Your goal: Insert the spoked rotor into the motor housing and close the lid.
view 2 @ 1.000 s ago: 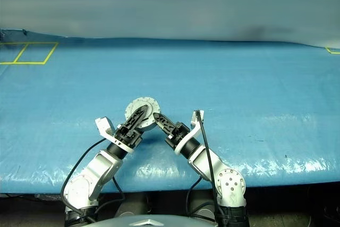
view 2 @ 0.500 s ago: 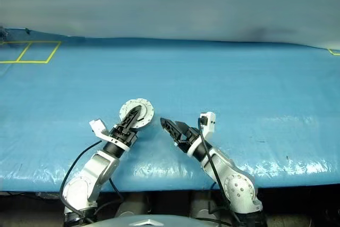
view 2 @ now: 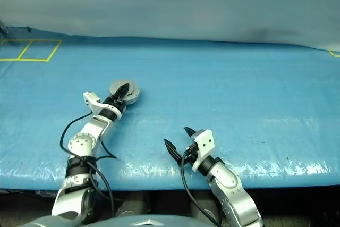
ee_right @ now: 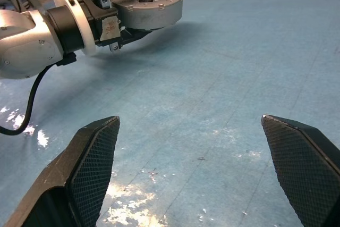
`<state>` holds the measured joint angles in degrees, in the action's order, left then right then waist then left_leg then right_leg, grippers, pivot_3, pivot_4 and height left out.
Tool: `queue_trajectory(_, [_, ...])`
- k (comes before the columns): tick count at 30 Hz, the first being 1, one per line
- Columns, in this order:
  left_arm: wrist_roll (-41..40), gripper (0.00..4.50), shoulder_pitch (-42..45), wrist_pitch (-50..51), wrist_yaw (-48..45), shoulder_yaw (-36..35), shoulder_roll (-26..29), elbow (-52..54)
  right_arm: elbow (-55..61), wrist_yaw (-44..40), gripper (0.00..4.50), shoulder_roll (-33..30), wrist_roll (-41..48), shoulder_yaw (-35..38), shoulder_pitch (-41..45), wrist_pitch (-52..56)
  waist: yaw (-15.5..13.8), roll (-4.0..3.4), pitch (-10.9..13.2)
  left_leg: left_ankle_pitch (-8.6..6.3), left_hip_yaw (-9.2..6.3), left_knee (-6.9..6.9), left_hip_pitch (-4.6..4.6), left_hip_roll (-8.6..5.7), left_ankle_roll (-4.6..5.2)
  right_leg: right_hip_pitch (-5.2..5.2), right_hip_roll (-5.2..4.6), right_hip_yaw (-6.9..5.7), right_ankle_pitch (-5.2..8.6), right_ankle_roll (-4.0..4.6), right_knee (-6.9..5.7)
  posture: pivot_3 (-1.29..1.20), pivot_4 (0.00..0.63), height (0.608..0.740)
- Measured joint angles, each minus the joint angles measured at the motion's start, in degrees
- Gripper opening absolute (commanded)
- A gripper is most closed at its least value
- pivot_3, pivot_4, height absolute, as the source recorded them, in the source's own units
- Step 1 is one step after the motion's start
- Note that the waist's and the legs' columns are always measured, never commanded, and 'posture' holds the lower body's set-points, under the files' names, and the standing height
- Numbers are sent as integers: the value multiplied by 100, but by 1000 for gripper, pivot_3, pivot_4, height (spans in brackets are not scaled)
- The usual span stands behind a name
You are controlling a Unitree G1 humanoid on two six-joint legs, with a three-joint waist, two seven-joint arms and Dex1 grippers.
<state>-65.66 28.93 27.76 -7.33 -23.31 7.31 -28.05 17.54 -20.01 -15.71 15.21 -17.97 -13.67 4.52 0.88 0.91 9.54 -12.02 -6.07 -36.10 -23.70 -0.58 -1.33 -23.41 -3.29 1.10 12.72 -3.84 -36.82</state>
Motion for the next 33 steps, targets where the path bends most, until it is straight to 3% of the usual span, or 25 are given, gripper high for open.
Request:
queue_trajectory(5, [673,2494,1203,-545,-364,-274,213,-1703,-426,287,4500,106,-795,92,-77,-717,2,24,14,-1,-1,6,-3,-1,0,-4,-1,1,-18,-31,3,0,150,740])
queue_trajectory(12, [1469,2494,2028,-977,-518,-414,305,-3115,-529,334,4500,219,-1035,123,-142,-778,31,25,15,0,-3,10,2,0,-3,-3,-1,0,-18,-33,0,0,150,740])
queue_trajectory(18, [1788,4468,2131,-919,-780,-543,346,-3243,-529,317,4500,248,-1174,97,-195,-750,52,24,14,6,-3,8,20,1,-10,10,-1,1,-22,-34,-11,0,150,740])
queue_trajectory(24, [1898,4468,1544,-150,-892,-537,513,-2355,-534,242,4500,318,-1210,85,-152,-608,160,16,9,9,3,13,47,9,-12,29,0,3,-27,-26,-15,0,150,740])
queue_trajectory(27, [1824,4468,851,622,-885,-448,639,-1303,-539,152,4500,348,-1196,63,-75,-523,213,8,4,4,10,32,111,10,-11,79,-6,7,-19,-17,-9,0,150,740])
queue_trajectory(33, [1457,4468,-541,1931,-746,-442,741,769,-569,-26,4500,368,-1109,79,8,-406,203,-24,-27,4,10,28,120,11,-11,88,-8,7,1,16,-12,0,150,740])
